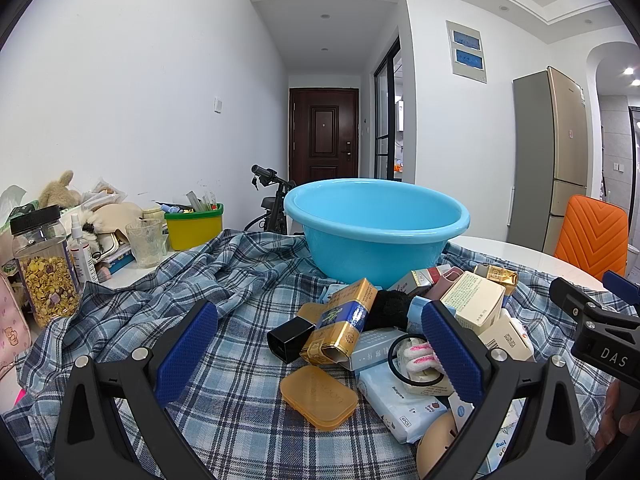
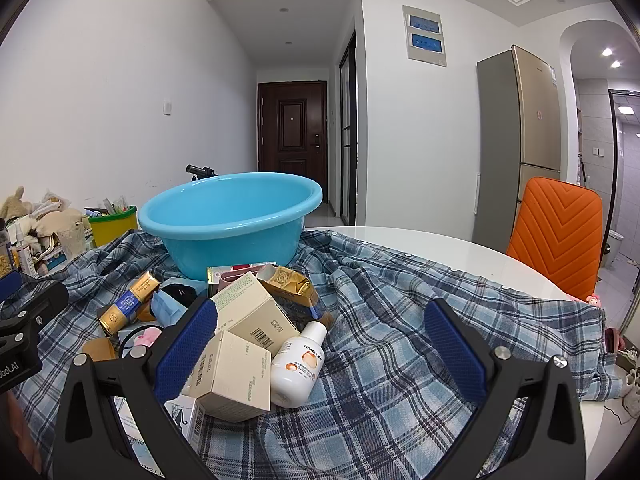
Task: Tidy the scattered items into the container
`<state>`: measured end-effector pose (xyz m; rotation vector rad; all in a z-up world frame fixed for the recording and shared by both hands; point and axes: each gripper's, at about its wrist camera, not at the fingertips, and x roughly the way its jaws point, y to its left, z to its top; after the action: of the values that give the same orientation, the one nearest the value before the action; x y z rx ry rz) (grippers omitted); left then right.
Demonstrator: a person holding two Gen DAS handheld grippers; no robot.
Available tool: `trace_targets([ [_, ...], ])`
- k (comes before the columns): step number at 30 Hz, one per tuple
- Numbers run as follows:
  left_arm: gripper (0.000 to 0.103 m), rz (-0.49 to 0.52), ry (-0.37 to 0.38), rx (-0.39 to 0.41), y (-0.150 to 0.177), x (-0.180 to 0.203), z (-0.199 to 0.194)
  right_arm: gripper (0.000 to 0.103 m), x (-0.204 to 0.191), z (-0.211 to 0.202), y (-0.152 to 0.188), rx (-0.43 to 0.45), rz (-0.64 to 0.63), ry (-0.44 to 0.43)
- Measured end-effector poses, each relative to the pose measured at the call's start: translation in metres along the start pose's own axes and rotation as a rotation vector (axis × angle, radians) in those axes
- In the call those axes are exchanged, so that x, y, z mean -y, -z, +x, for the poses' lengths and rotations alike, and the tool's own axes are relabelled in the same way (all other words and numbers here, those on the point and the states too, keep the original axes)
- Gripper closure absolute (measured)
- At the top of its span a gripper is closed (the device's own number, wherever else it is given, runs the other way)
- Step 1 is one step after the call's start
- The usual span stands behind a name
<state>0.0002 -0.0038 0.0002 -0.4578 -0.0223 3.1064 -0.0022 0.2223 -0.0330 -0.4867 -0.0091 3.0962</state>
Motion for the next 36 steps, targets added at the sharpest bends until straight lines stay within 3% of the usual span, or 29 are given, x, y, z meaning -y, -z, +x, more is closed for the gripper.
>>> trace_targets([
  [11, 0.000, 0.000, 0.004, 0.000, 0.000, -0.001, 0.000, 0.000, 0.003, -0.001, 0.001, 0.006, 0.009, 0.033],
  [19, 0.000, 0.011, 0.030, 0.006, 0.000, 0.002, -0.001, 0.000, 0.004, 0.005, 0.001, -0.036, 0.010, 0.049],
  [21, 0.000, -0.007, 0.024, -0.015, 0.001, 0.000, 0.002, 0.000, 0.004, 0.006, 0.001, -0.039, 0.010, 0.063],
  [26, 0.000, -0.120, 0.088, -0.127, 0.002, -0.008, 0.013, 0.000, 0.004, 0.005, 0.001, -0.038, 0.016, 0.094],
  [30, 0.000, -0.166, 0.094, -0.091, 0.001, -0.012, 0.006, 0.000, 0.006, 0.006, 0.001, -0.037, 0.027, 0.066],
  [36, 0.000, -0.087, 0.065, -0.093, -0.009, -0.006, 0.003, 0.000, 0.005, 0.007, 0.001, -0.033, 0.015, 0.034],
])
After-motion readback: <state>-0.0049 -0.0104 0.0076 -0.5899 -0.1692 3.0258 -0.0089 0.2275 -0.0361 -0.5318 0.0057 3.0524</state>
